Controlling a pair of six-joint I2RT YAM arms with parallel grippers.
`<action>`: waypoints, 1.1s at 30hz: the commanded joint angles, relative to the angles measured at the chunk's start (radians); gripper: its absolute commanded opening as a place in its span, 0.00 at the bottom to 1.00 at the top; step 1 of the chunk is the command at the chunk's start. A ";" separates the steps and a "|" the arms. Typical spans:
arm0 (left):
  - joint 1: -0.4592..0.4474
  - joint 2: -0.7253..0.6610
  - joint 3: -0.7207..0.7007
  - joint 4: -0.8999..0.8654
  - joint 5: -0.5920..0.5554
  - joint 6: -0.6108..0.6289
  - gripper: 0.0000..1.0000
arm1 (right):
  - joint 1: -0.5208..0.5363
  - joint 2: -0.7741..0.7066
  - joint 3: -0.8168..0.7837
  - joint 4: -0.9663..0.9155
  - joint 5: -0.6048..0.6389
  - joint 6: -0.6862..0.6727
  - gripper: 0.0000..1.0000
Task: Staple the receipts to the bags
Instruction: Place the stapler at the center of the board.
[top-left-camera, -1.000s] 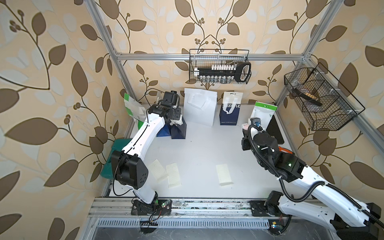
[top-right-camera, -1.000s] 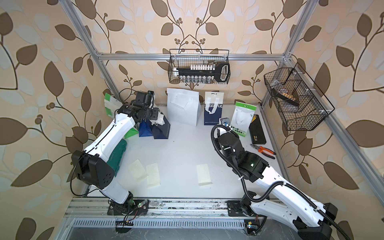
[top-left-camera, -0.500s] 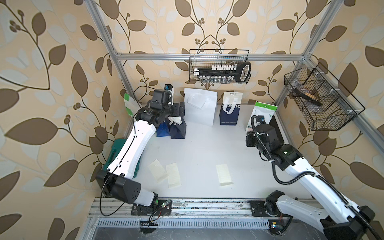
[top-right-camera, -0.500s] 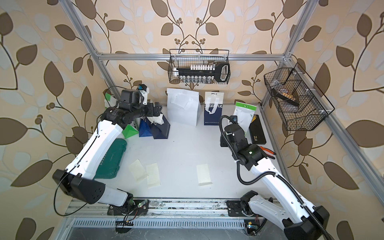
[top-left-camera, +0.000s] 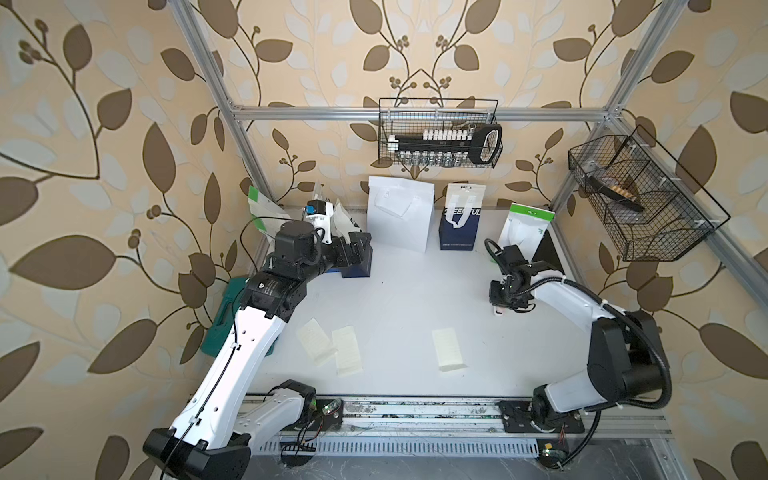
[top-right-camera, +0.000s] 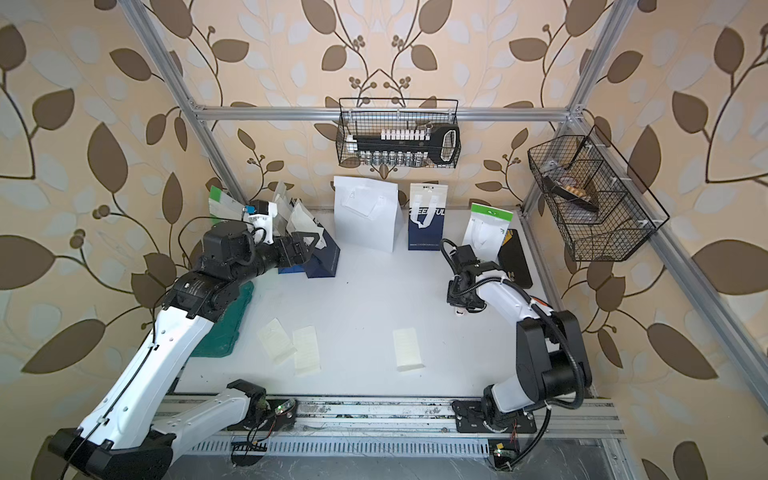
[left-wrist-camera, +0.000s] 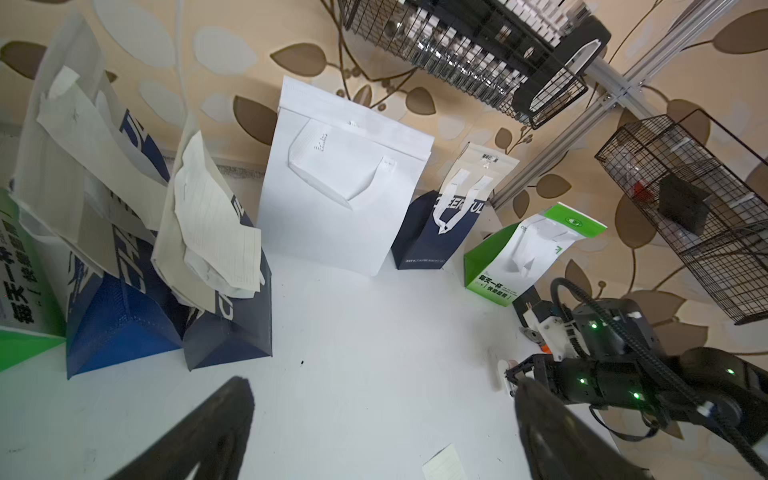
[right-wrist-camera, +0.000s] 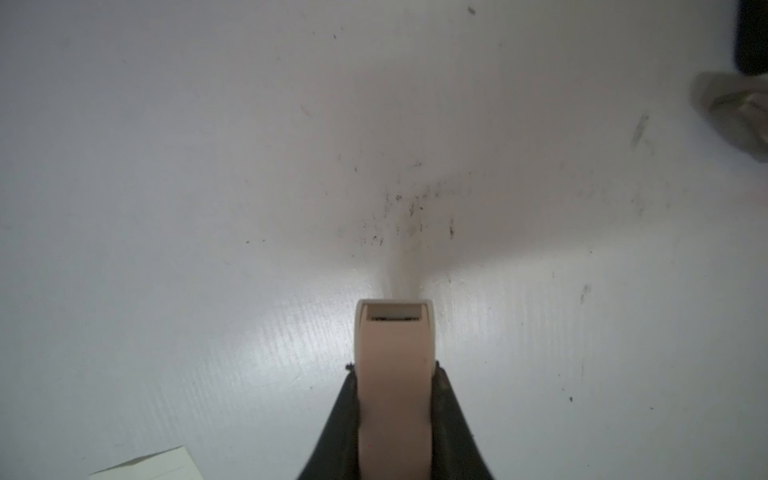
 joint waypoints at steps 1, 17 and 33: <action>0.005 -0.022 -0.001 0.029 0.029 -0.005 0.99 | -0.008 0.050 0.033 -0.053 0.002 0.003 0.00; 0.005 -0.014 0.013 0.010 0.040 0.031 0.99 | -0.022 0.101 0.079 -0.080 0.032 -0.017 0.50; 0.005 -0.028 -0.017 0.031 0.092 -0.008 0.99 | -0.137 -0.274 0.300 0.055 0.119 0.044 0.77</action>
